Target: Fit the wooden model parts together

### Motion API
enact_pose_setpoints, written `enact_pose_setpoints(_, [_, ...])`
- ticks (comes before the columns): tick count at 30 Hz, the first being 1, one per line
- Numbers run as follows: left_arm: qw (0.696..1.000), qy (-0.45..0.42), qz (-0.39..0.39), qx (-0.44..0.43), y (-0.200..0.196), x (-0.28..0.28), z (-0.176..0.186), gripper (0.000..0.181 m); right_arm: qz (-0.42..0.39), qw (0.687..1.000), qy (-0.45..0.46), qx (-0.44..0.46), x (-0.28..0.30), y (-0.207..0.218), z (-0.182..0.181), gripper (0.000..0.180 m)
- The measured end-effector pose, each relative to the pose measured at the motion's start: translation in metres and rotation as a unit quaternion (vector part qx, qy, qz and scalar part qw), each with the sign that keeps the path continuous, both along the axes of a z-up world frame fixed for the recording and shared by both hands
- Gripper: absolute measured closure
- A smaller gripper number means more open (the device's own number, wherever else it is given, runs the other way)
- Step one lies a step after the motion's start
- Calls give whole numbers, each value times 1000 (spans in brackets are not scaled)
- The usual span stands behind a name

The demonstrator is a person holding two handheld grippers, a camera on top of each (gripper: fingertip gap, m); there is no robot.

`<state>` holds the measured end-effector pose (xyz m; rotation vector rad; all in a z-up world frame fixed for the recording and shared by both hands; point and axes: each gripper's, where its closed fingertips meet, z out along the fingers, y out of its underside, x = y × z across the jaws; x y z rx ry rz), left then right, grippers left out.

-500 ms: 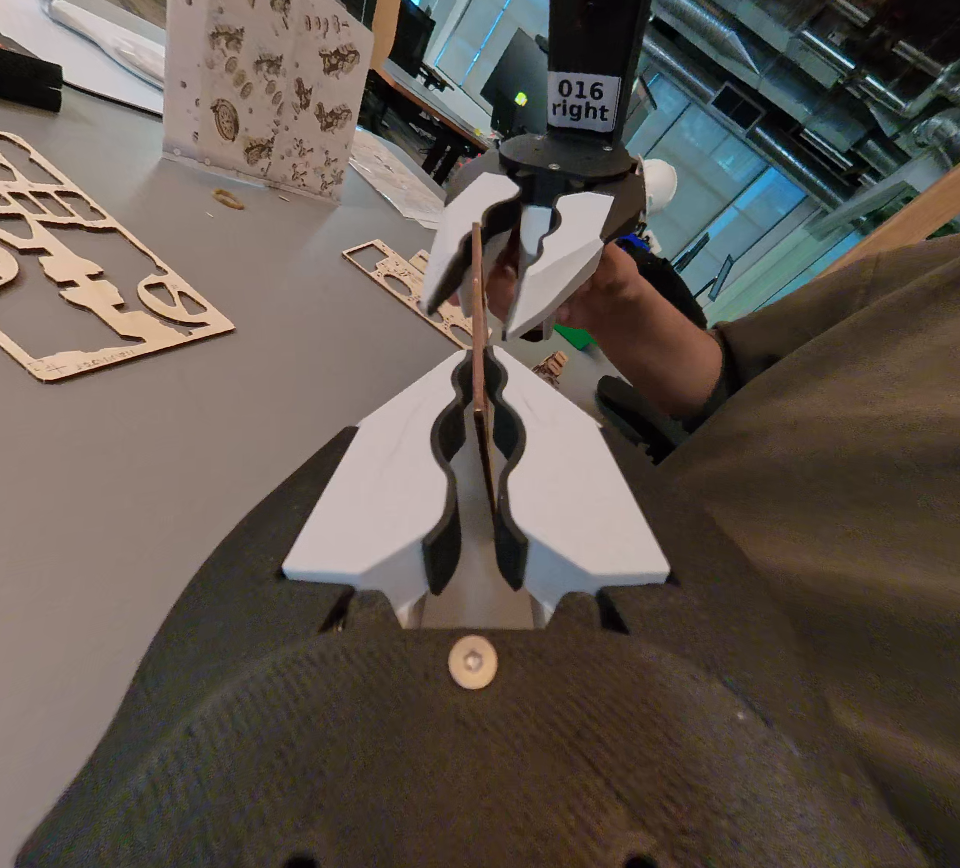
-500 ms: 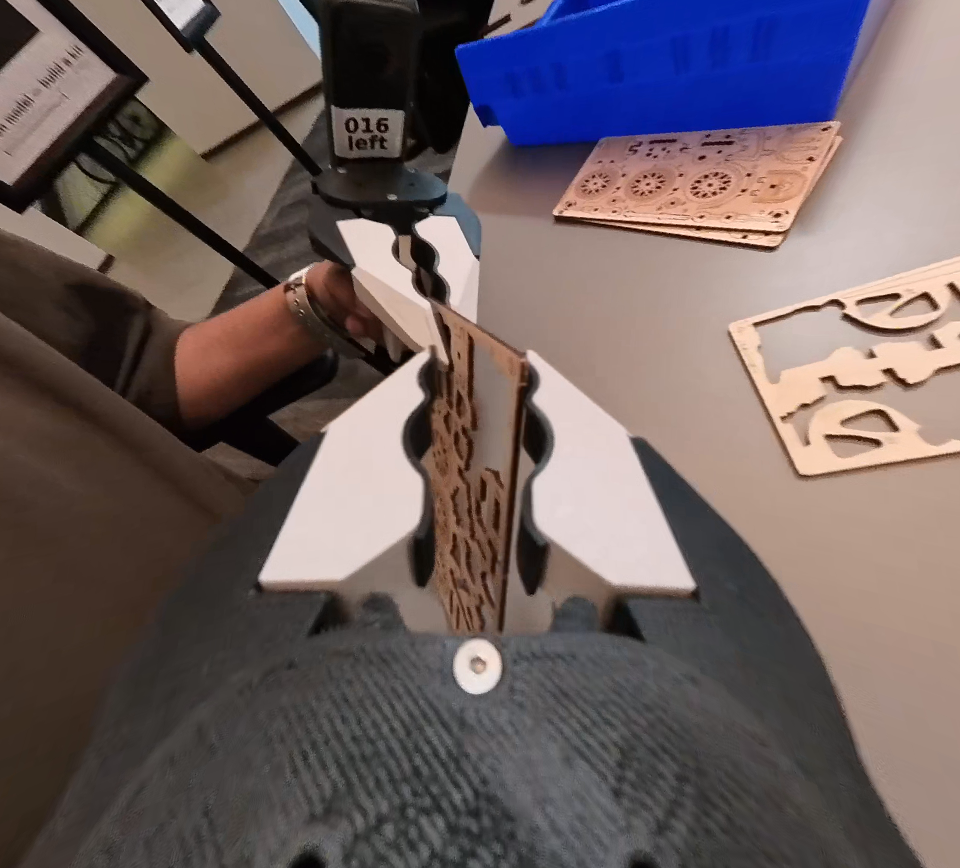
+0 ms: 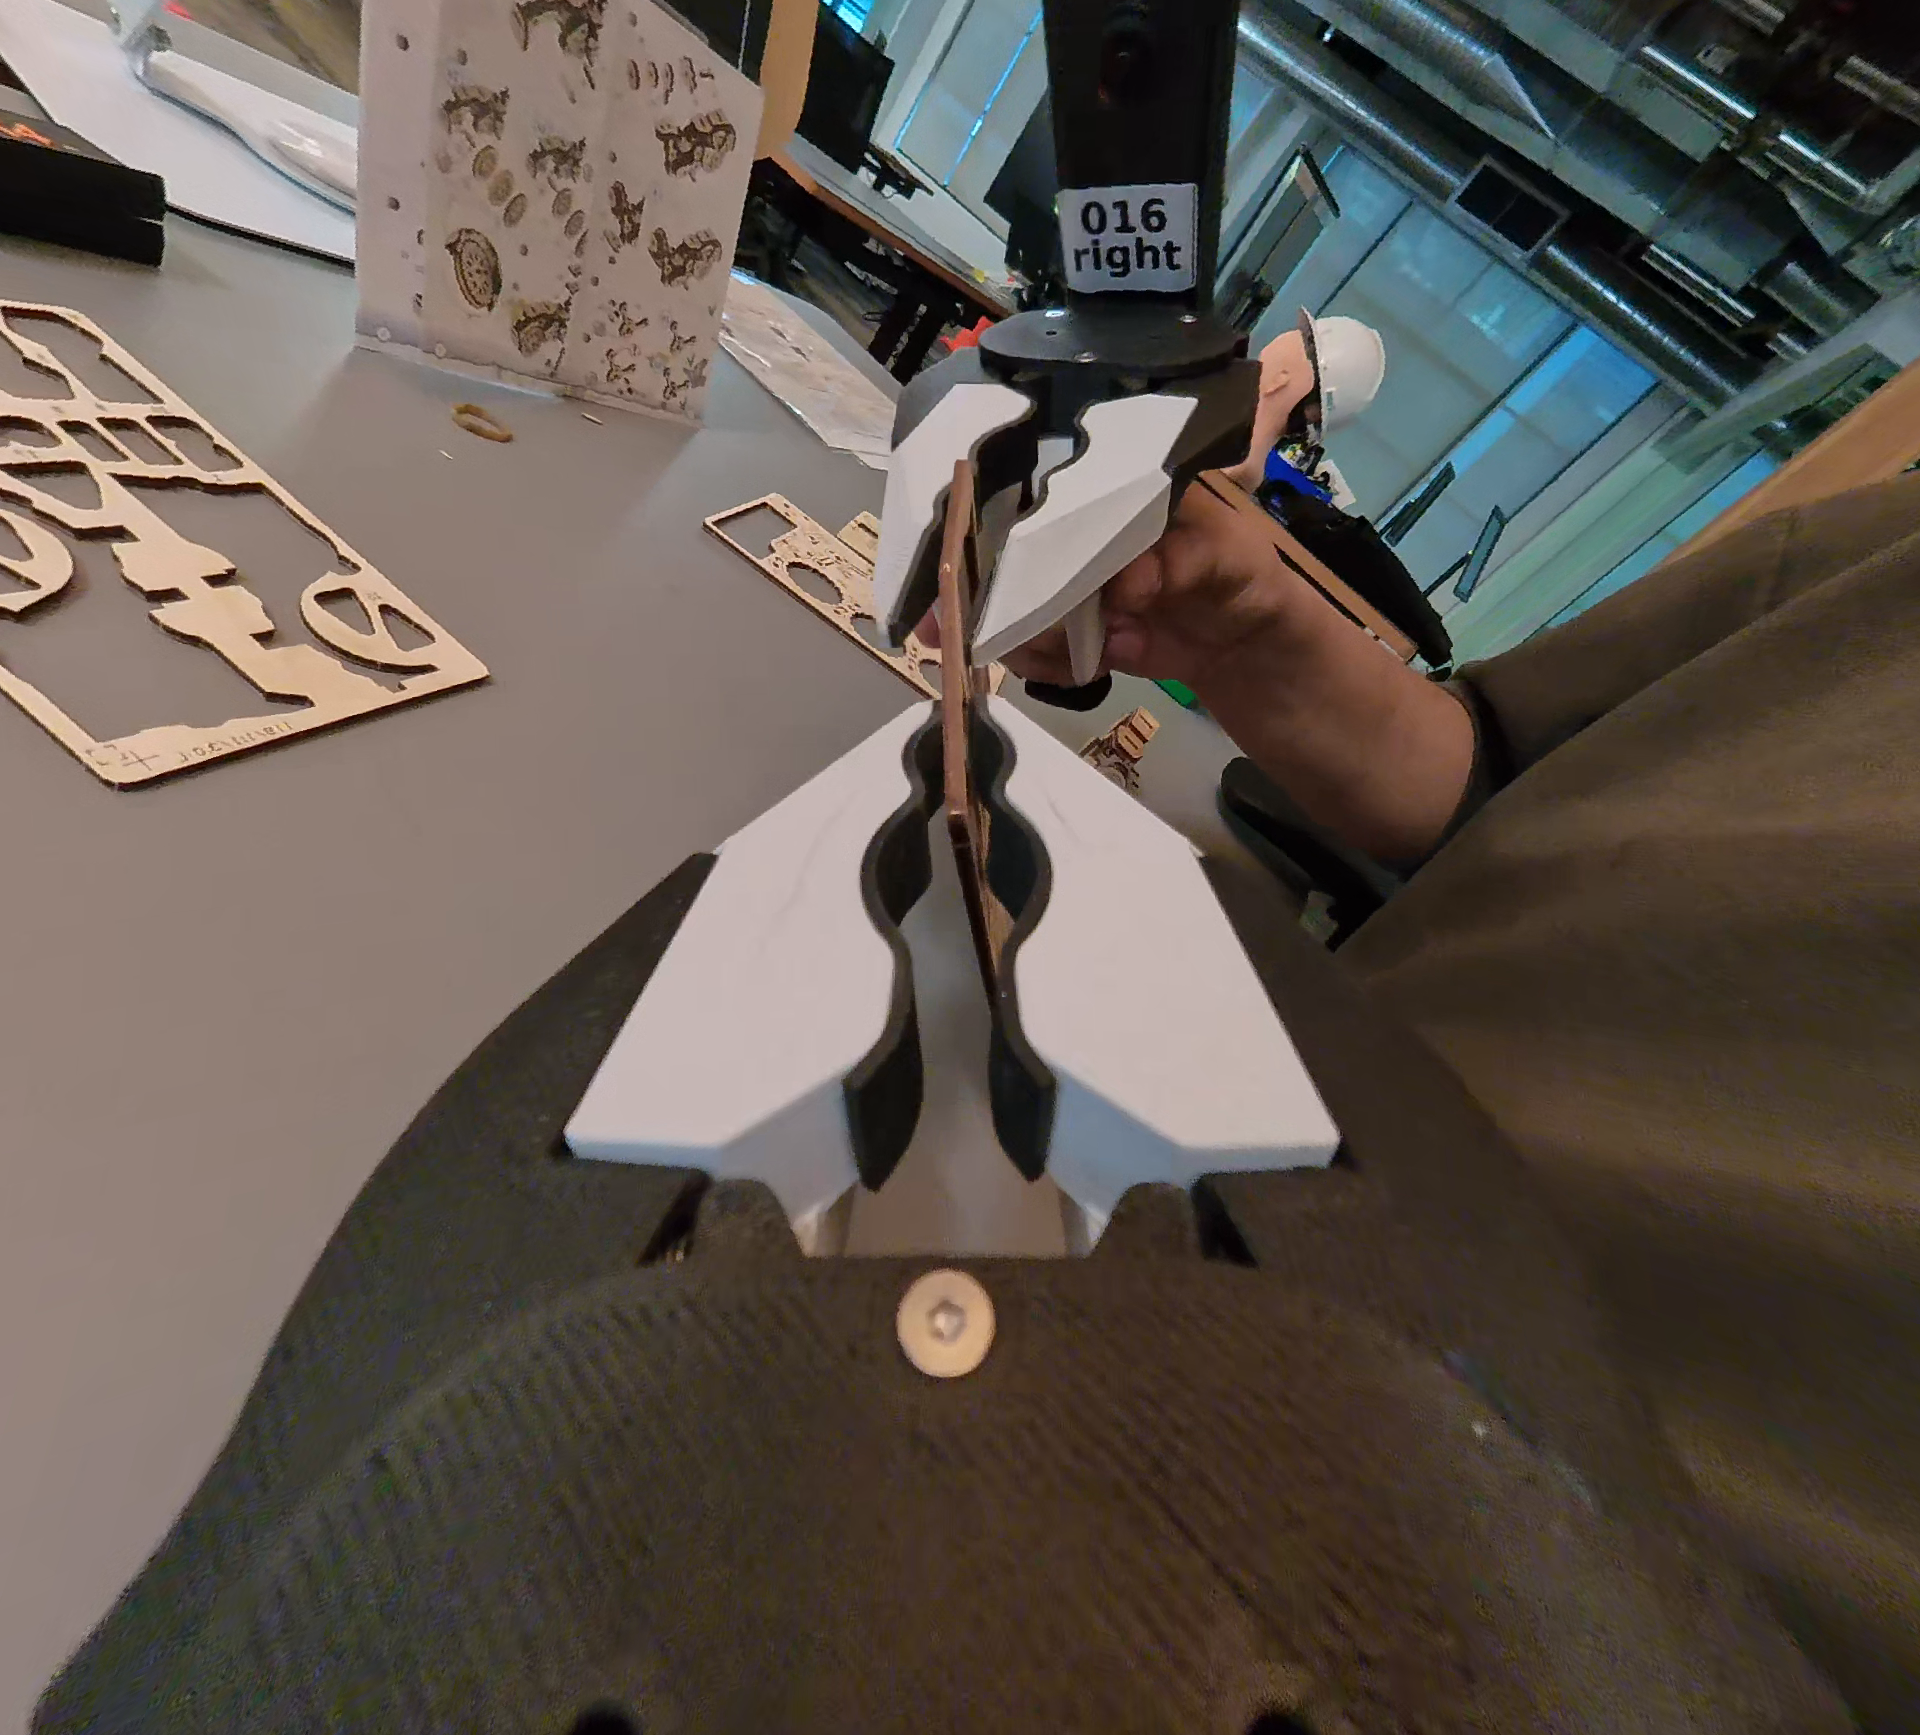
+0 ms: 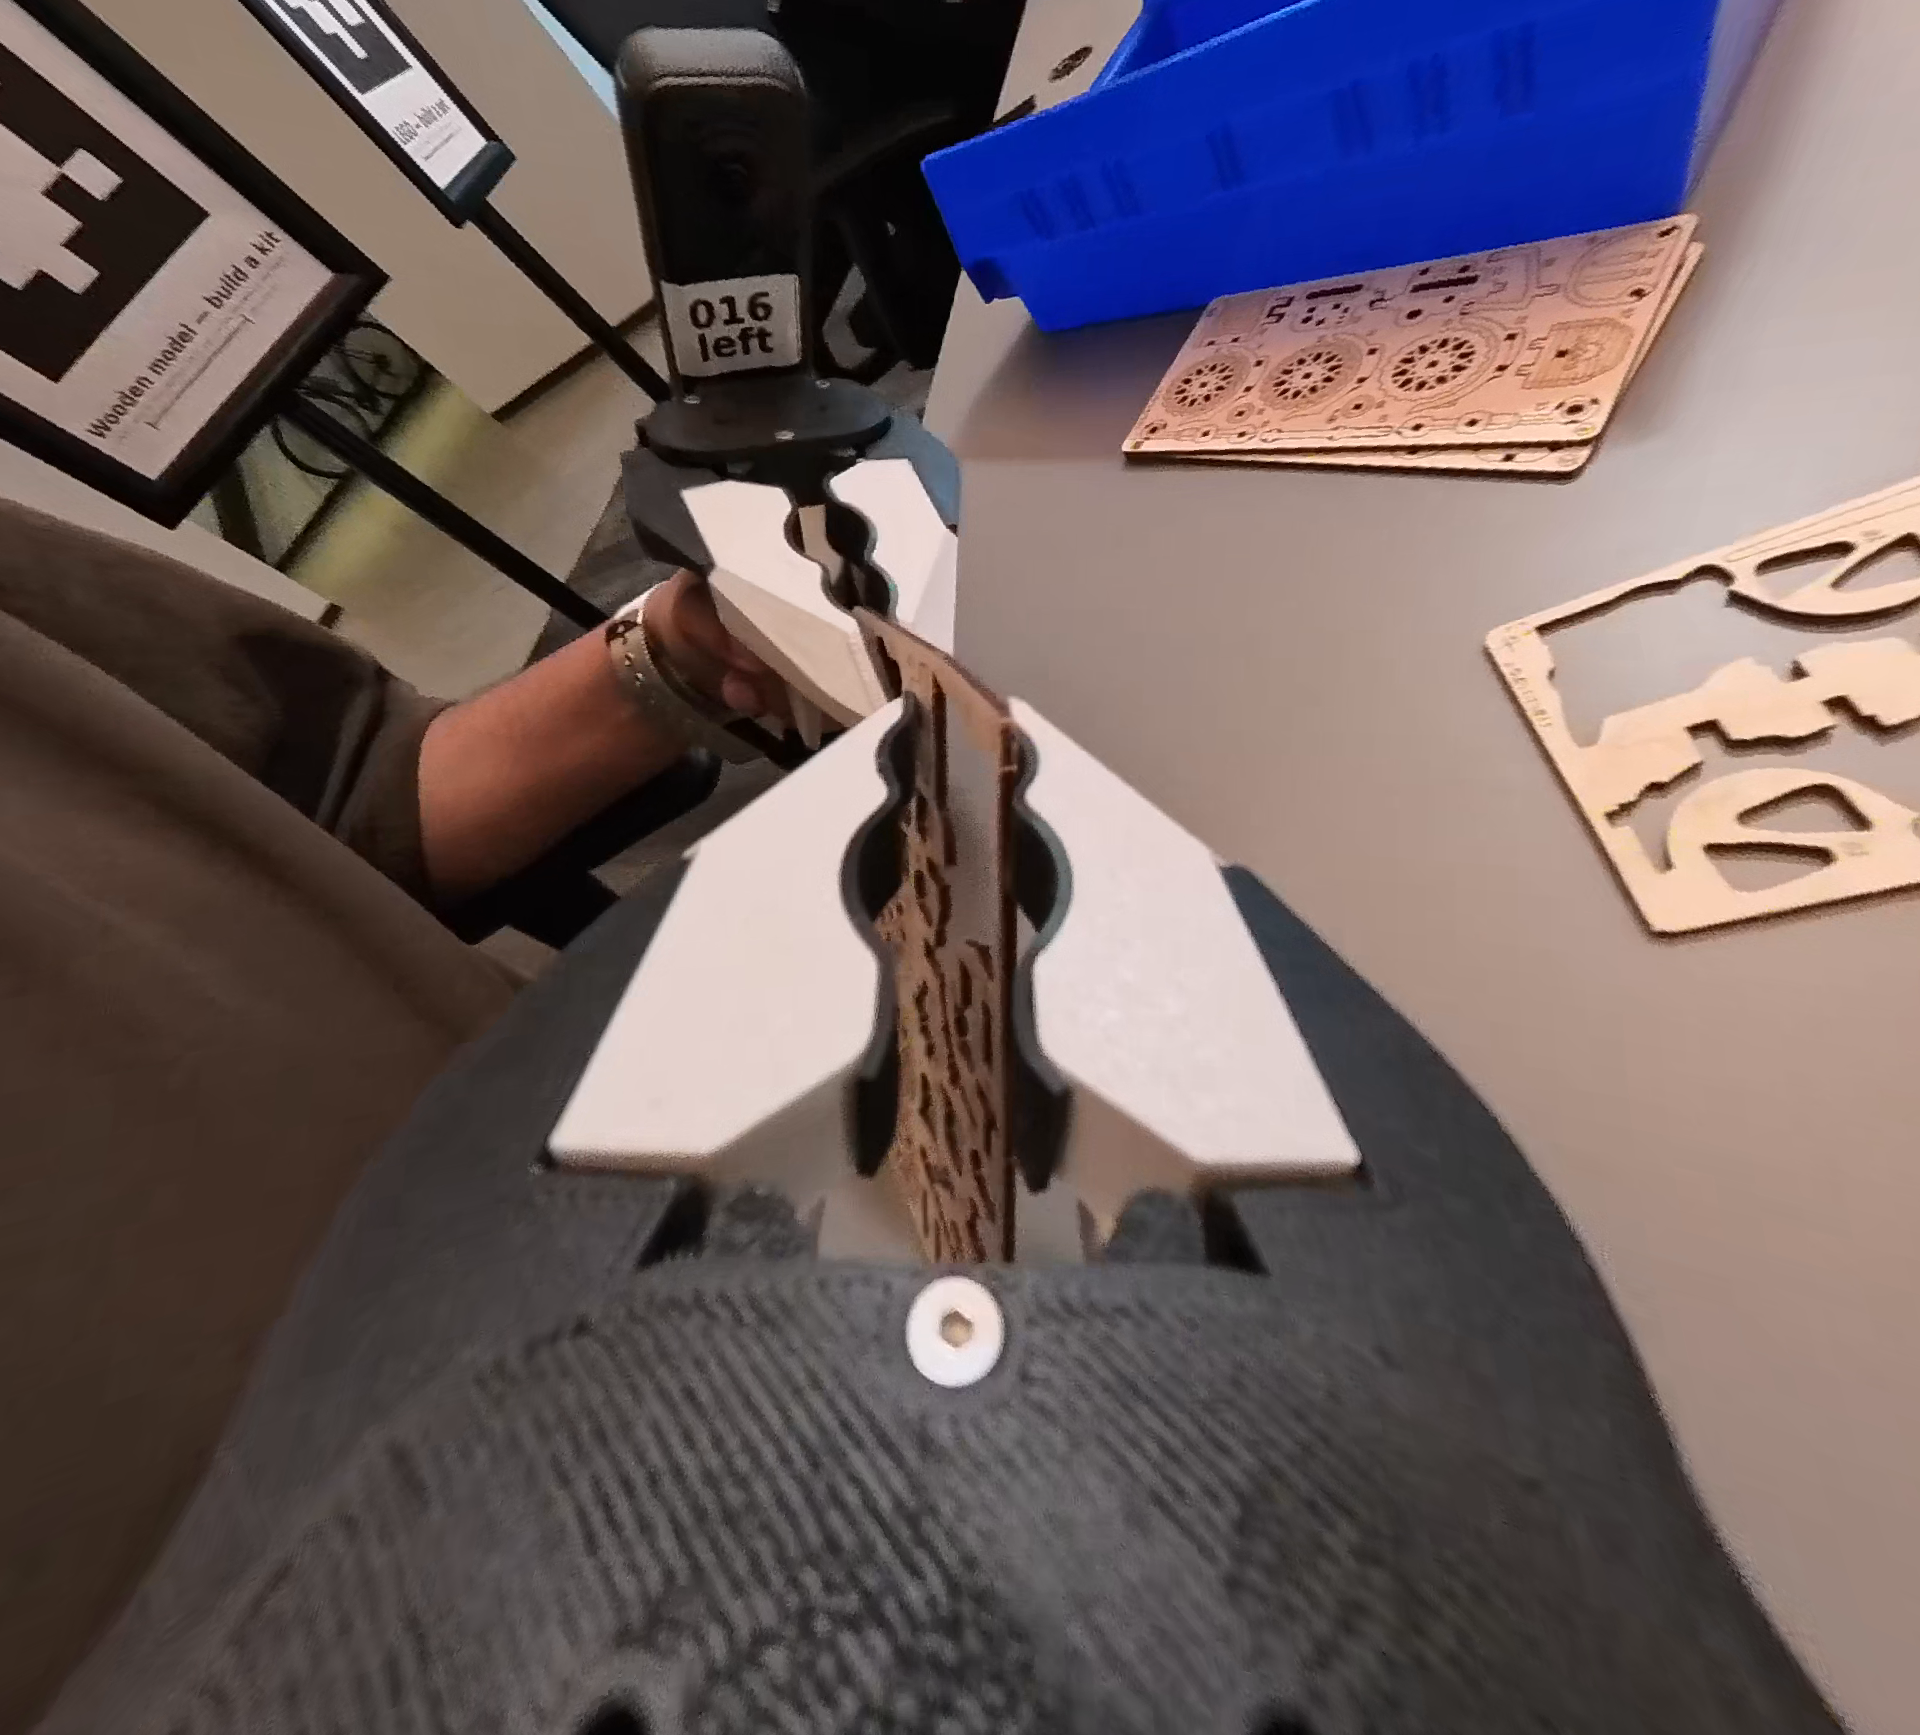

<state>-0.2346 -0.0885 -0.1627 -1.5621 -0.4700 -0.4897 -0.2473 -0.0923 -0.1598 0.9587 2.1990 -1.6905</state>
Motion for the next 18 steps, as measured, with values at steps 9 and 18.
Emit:
enact_pose_setpoints(9, [1000,9,-7,-2,1,4,1,181,17,999,-23,-20,6,1,-2,170])
enact_pose_setpoints(18, [999,1,-26,26,0,9,9,181,76,995,-38,-55,20,-5,2,174])
